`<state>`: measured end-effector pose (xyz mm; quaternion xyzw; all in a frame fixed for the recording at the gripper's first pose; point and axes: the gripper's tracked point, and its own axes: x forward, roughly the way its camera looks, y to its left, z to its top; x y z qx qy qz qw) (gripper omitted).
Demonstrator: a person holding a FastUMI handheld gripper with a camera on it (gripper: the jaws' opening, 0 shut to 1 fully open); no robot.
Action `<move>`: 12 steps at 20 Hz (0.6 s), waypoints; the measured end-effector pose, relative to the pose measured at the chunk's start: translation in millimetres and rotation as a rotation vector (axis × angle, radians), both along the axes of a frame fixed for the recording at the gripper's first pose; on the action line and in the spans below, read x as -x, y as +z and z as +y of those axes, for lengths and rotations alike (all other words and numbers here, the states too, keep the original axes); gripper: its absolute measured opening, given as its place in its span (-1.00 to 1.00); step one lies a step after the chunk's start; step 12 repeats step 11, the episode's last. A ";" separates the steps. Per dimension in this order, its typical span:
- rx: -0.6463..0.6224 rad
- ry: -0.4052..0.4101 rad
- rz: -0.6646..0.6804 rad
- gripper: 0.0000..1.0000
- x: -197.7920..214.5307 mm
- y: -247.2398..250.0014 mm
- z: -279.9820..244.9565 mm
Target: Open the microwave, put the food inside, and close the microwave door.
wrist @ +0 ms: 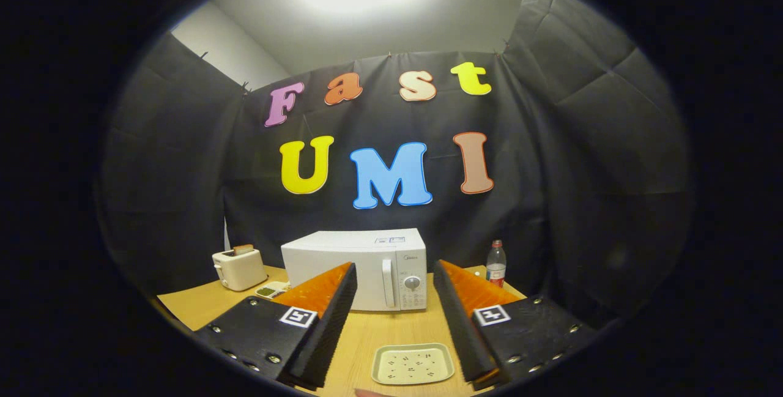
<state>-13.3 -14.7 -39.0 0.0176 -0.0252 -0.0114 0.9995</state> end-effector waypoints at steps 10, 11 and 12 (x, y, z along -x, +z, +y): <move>0.026 0.000 -0.010 0.87 -4.0 0.1 0.1; 0.032 -0.002 -0.012 0.87 -3.0 0.4 1.0; 0.032 -0.002 -0.012 0.87 -3.0 0.4 1.0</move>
